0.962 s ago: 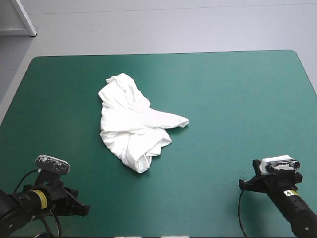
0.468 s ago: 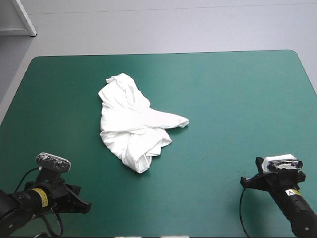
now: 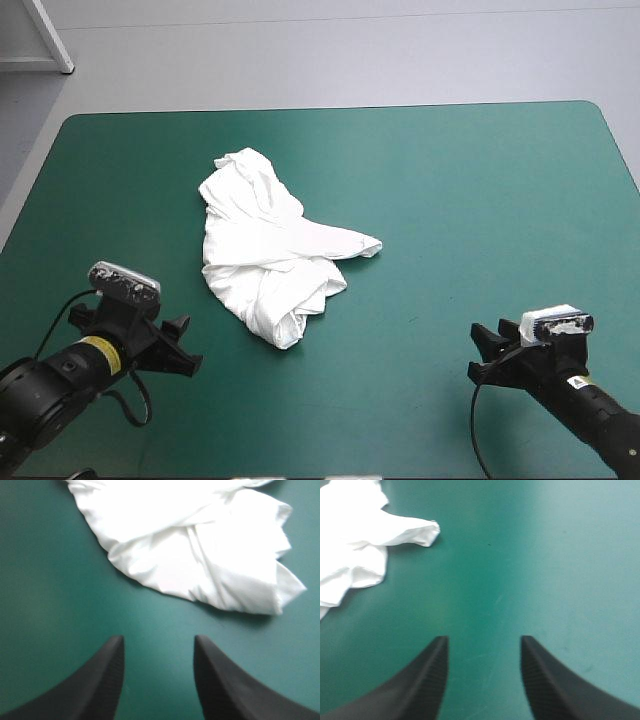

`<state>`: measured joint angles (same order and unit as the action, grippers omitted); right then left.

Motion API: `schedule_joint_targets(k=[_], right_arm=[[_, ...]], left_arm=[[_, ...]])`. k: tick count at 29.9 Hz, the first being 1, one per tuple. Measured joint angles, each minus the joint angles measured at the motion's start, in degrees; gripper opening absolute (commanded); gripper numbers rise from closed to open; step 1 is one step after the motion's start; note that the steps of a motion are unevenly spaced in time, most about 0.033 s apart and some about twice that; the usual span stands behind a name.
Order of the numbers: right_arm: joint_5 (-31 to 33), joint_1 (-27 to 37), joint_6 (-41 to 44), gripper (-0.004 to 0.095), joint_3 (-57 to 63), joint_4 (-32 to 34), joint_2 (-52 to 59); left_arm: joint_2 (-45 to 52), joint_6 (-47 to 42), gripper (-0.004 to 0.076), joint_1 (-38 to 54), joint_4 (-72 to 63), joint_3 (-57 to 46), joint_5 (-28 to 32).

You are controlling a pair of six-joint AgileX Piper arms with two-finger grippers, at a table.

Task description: Fold the cloth

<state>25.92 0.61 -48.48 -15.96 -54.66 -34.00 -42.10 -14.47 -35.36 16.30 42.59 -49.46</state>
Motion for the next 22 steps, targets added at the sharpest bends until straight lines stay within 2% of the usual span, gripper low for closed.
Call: schedule_joint_targets(k=[1, 2, 7, 10, 13, 18, 22], right_arm=[[1.79, 0.0, -0.36, 0.0942, -1.55, 0.3, 0.0], [3.54, 0.0, -0.58, 0.093, -3.16, 0.72, 0.0], [10.95, 0.0, 0.07, 0.0785, -11.09, 4.12, 0.0], [15.11, 0.0, 0.41, 0.0763, -15.94, 6.97, 0.0], [18.37, 0.0, 0.52, 0.0763, -19.47, 8.58, 0.0], [19.87, 0.0, 0.52, 0.0763, -21.38, 9.0, 0.0], [19.75, 0.0, 0.77, 0.0761, -21.38, 9.14, -1.29]], left_arm=[[-1.35, -0.85, 0.0455, 0.0, 2.46, 0.0, 1.78], [-2.84, -2.54, 0.0455, 0.0, 5.05, 0.0, 3.63], [-12.25, -12.99, 0.0455, 0.46, 16.12, 3.85, 8.61], [-19.25, -12.82, 0.0455, 4.4, 14.55, 9.36, 10.56], [-26.45, -3.94, 0.0455, 11.12, 4.71, 15.92, 12.51], [-39.27, 21.09, 0.0455, 24.37, -20.08, 27.61, 12.68], [-49.32, 32.11, 0.0455, 32.9, -32.22, 34.73, 12.2]])
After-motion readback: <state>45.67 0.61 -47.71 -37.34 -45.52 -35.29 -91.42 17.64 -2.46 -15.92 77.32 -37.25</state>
